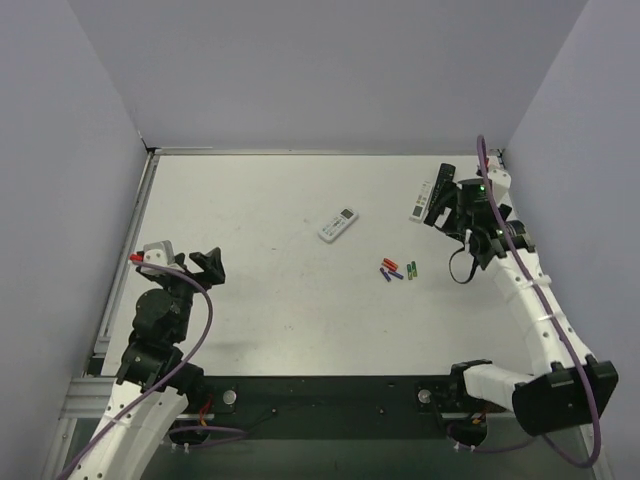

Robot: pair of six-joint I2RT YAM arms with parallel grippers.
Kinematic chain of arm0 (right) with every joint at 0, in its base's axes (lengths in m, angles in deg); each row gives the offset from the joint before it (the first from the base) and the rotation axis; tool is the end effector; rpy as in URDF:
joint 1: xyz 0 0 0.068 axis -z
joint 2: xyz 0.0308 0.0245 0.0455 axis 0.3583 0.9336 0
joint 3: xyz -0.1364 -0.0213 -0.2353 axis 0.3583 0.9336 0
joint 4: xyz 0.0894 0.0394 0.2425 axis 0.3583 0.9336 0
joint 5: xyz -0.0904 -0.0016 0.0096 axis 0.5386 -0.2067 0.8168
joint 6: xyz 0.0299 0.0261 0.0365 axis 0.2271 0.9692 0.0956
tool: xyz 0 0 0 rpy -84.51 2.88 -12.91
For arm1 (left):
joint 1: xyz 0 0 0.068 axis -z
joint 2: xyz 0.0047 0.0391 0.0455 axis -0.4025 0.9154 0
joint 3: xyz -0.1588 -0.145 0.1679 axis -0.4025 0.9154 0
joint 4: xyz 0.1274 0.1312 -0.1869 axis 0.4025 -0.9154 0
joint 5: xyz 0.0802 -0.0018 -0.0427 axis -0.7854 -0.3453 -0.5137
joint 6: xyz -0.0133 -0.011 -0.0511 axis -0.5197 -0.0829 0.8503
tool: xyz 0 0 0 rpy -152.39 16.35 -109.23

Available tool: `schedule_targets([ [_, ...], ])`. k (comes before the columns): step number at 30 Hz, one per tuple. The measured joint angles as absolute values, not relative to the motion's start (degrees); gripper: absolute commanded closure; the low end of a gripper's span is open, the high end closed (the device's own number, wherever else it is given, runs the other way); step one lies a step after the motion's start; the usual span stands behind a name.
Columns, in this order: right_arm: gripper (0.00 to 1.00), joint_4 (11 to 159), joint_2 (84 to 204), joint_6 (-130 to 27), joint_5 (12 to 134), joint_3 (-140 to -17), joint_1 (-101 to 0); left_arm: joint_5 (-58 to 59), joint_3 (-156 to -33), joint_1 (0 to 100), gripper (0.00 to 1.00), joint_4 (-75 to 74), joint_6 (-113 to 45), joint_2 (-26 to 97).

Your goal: Load the batteries into the remote control

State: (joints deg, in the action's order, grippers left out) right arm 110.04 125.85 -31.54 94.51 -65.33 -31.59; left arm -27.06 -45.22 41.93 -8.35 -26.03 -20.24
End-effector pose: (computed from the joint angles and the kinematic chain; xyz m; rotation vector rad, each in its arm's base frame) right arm 0.2397 0.0361 0.3601 0.4306 1.9638 0.1659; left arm 0.1165 -0.0258 0.2733 -0.2743 1.5847 -0.2330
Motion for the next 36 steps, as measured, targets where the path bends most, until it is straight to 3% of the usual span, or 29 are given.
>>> schedule_targets([
  [9,0.01,111.55,150.77,-26.51,92.76,-76.41,-29.86,-29.16,-45.13,46.30,0.03,-8.33,-26.25,-24.13],
  [19,0.16,111.86,174.36,-25.85,90.07,-90.11,-28.81,-29.90,-45.57,46.45,0.03,-10.93,-25.90,-20.75],
  [27,0.32,111.27,184.80,-25.02,88.41,-98.22,-28.05,-29.90,-45.68,46.47,0.03,-11.89,-25.92,-18.93],
  [36,0.44,111.22,191.08,-25.04,87.62,-102.59,-27.65,-29.70,-45.70,46.47,0.03,-12.13,-25.96,-17.36],
])
